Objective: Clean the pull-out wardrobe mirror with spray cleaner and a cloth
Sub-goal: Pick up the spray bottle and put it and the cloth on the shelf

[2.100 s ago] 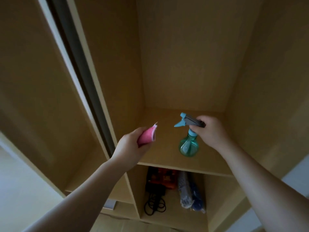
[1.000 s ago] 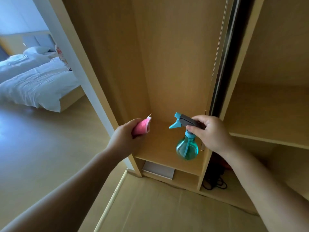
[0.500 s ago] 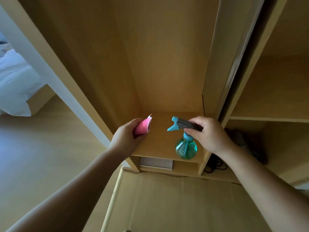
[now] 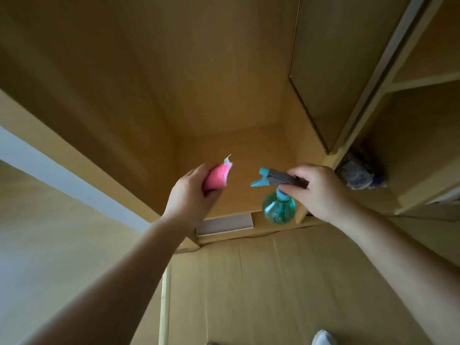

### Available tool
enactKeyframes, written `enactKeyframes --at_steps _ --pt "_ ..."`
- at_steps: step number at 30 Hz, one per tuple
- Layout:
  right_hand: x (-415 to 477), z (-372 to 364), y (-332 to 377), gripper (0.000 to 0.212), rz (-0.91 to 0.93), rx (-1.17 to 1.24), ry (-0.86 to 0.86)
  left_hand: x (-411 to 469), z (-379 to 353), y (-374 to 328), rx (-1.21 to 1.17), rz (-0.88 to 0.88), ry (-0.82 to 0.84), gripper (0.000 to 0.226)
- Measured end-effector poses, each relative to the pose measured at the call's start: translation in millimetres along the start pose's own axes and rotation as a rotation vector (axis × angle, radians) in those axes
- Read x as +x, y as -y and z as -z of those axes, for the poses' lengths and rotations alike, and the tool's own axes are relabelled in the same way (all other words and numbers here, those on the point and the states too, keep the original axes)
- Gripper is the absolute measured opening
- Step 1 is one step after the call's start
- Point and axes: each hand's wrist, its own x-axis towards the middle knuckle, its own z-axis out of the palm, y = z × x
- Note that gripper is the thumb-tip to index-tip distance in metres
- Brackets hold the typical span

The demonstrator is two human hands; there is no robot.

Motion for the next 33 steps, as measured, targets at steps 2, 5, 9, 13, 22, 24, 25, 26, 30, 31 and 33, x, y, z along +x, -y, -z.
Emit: enactKeyframes --at_steps 2,5,9,13,22,24,25,26,30,31,33 --pt "-4 -28 -27 0.004 -0.005 0.002 0.011 -11 -31 27 -0.017 0.002 0.006 0.040" --pt "-13 -75 -78 0.005 -0.011 0.010 0.051 -34 -83 68 -0.031 0.017 0.023 0.040" --pt "-27 -137 -154 0.005 -0.027 -0.053 0.074 -58 -157 126 -0.016 0.023 0.027 0.038" --pt "-36 -201 -236 0.009 -0.071 -0.128 0.097 -72 -239 190 0.005 0.048 0.041 0.039" --pt "-17 -312 -392 0.011 -0.222 -0.186 0.055 -71 -380 294 0.104 0.049 0.075 0.040" --pt "-6 -326 -412 0.010 -0.258 -0.164 0.027 -65 -393 306 0.106 0.045 0.073 0.040" --pt "0 -331 -419 0.011 -0.269 -0.145 0.014 -62 -398 312 0.111 0.041 0.066 0.040" --pt "6 -335 -424 0.014 -0.273 -0.130 0.002 -59 -402 317 0.117 0.040 0.055 0.040" --pt "33 -349 -437 0.028 -0.318 -0.116 -0.027 -50 -416 337 0.117 0.041 0.007 0.038" --pt "38 -352 -441 0.026 -0.325 -0.132 -0.019 -49 -419 341 0.115 0.034 0.005 0.038" --pt "46 -356 -448 0.024 -0.331 -0.148 -0.006 -48 -424 347 0.123 0.024 0.019 0.039"
